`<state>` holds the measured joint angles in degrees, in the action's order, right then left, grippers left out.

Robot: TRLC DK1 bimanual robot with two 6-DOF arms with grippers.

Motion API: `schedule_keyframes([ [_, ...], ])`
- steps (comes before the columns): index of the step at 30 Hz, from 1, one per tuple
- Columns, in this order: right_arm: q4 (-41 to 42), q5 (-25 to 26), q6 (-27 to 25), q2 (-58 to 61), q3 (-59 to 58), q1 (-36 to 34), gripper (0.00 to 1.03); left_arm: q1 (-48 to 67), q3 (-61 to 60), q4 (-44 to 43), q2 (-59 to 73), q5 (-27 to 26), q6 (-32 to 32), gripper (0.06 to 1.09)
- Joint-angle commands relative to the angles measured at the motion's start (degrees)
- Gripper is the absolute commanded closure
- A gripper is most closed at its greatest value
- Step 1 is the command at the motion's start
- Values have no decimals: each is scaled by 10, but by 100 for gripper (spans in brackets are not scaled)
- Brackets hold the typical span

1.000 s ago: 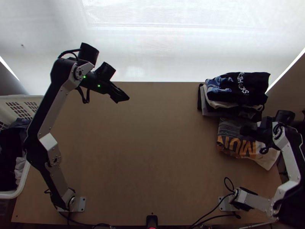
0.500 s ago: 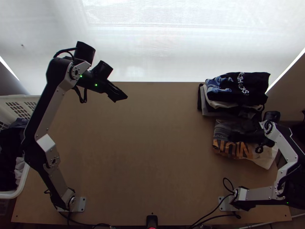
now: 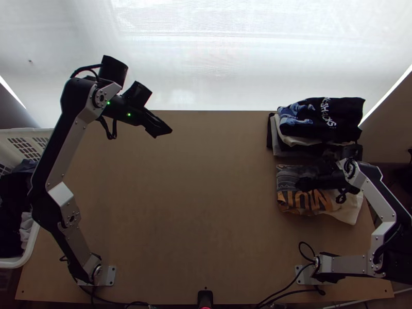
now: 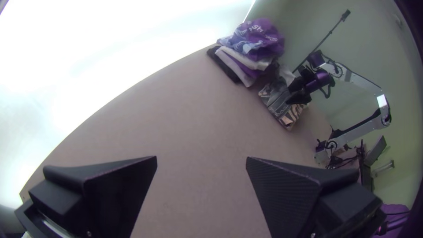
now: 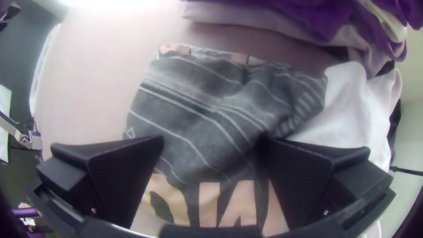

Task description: Fold the t-shirt

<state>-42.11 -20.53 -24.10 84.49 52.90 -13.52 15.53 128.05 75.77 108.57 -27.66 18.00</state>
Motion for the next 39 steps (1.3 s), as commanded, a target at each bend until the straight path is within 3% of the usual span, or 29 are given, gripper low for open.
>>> schedule_keyframes([
  [1, 22, 0, -2, 17, 27, 10, 4, 3, 0, 0, -4, 0, -3, 10],
  [6, 24, 0, 30, -35, 49, 11, 5, -1, 0, -3, -18, 2, -12, 10],
  [9, 24, 1, 70, -113, 69, 22, 5, -4, -7, -13, -55, 31, -13, 10],
  [13, 83, 44, 110, -244, 85, 56, 5, -15, -63, -71, -143, 72, -31, 10],
  [15, 123, 80, 143, -302, 89, 73, 4, -30, -133, -126, -209, 74, -40, 10],
  [20, 210, 88, 258, -423, 78, 75, 4, -105, -411, -365, -441, 110, -74, 10],
  [22, 209, 88, 259, -455, 69, 78, 4, -151, -510, -449, -523, 111, -89, 10],
  [26, 258, 91, 269, -544, 16, 99, 4, -223, -628, -475, -623, 110, -88, 10],
  [28, 311, 97, 307, -590, -32, 100, 4, -263, -697, -516, -677, 103, -89, 10],
  [34, 318, 118, 316, -688, -140, 99, 4, -339, -867, -618, -833, 92, -87, 10],
  [39, 343, 159, 323, -848, -261, 94, 4, -389, -965, -679, -933, 90, -91, 10],
])
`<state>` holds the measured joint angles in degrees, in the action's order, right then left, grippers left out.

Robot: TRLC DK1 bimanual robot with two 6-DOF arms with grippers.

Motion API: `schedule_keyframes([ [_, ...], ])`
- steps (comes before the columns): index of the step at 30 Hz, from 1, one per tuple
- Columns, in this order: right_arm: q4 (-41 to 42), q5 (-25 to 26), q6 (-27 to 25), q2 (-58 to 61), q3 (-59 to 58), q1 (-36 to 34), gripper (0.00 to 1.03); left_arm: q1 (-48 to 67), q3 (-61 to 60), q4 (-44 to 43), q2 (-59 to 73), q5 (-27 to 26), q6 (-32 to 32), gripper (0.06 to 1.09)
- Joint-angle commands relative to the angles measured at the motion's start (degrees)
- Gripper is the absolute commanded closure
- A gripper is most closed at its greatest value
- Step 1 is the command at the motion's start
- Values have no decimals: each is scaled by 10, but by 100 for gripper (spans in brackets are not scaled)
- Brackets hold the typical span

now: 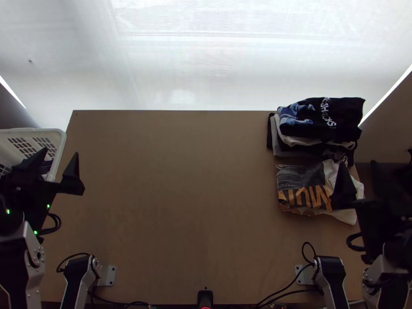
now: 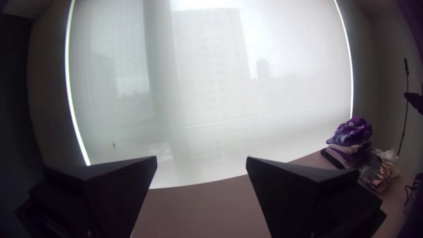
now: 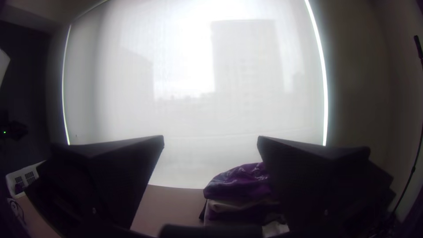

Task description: Fold the t-shirt

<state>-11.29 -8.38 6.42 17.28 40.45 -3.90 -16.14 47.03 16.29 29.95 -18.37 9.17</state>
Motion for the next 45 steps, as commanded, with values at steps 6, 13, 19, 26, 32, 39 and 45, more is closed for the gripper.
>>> schedule_keyframes([
  [6, 65, 45, 13, -176, -216, -11, 5, -76, -264, -134, -209, 6, -3, 10],
  [13, 83, 46, -16, -176, -319, 32, 4, -77, -380, -171, -300, 51, -15, 10],
  [19, 58, 51, -14, -175, -349, 34, 4, -78, -412, -157, -300, 112, -115, 10],
  [26, -18, 53, 3, -174, -352, 40, 4, -57, -425, -129, -301, 119, -154, 10],
  [32, -17, 54, 3, -175, -352, 42, 4, -20, -426, -49, -300, 125, -181, 10],
  [39, -16, 54, 3, -174, -352, 42, 4, -25, -426, -44, -300, 133, -180, 10],
  [45, -16, 54, 3, -174, -352, 42, 4, -25, -427, -44, -300, 133, -180, 10],
])
